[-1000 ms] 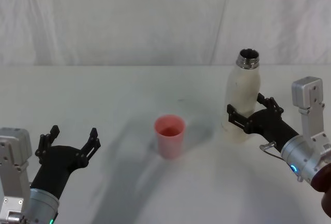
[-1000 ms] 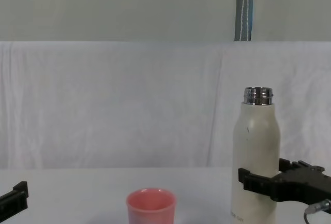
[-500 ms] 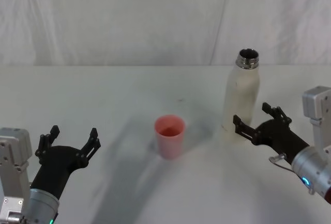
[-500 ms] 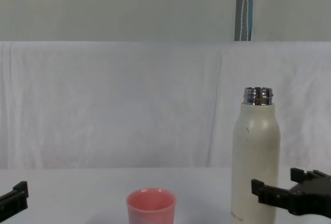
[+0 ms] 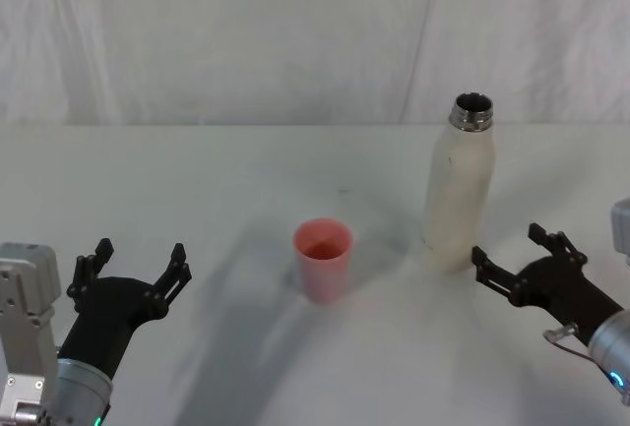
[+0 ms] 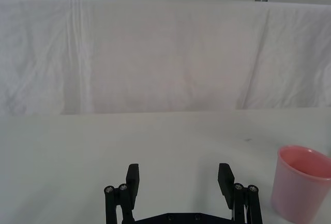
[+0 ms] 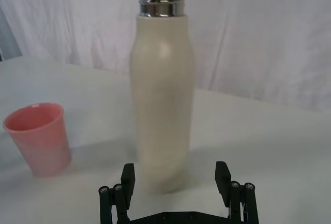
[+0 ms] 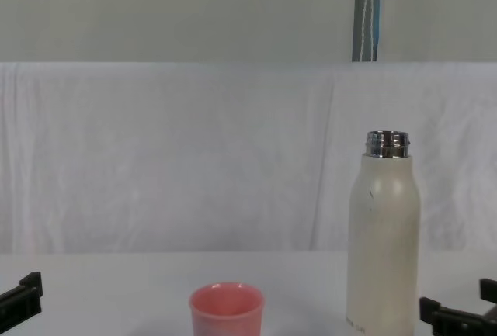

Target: Grasp the thermos with one hand and pour water into the cup lid.

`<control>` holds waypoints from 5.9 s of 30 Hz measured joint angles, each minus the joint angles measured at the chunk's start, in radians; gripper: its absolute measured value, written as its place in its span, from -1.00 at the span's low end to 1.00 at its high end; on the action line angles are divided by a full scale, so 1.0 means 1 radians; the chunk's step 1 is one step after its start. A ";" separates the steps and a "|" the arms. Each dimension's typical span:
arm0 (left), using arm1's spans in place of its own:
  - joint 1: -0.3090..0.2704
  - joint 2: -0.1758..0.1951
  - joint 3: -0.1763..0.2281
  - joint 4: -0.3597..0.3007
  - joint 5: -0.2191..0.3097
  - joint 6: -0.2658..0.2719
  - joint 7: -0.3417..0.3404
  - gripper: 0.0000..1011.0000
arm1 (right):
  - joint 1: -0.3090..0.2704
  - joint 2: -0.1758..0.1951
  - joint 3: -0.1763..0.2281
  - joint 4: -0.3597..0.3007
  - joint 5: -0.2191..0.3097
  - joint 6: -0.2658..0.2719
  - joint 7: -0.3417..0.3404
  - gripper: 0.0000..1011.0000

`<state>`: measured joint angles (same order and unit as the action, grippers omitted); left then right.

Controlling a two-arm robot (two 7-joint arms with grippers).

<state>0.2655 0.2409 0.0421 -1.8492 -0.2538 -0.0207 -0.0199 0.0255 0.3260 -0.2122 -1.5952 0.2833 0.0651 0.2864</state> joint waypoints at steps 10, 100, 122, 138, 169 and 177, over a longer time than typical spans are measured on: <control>0.000 0.000 0.000 0.000 0.000 0.000 0.000 0.98 | -0.066 -0.001 0.032 -0.051 0.006 -0.032 -0.032 0.98; 0.000 0.000 0.000 0.000 0.000 0.000 0.000 0.98 | -0.130 -0.070 0.062 -0.125 -0.131 -0.144 -0.050 0.98; 0.000 0.000 0.000 0.000 0.000 0.000 0.000 0.98 | -0.152 -0.088 0.039 -0.142 -0.102 -0.105 -0.056 0.98; 0.000 0.000 0.000 0.000 0.000 0.000 0.000 0.98 | -0.142 -0.100 0.013 -0.134 -0.097 -0.093 -0.062 0.98; 0.000 0.000 0.000 0.000 0.000 0.000 0.000 0.98 | -0.145 -0.098 -0.004 -0.136 -0.096 -0.080 -0.064 0.98; 0.000 0.000 0.000 0.000 0.000 0.000 0.000 0.98 | -0.145 -0.098 -0.003 -0.136 -0.096 -0.080 -0.064 0.98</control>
<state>0.2655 0.2410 0.0421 -1.8492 -0.2538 -0.0208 -0.0199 -0.1198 0.2280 -0.2152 -1.7309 0.1876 -0.0151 0.2221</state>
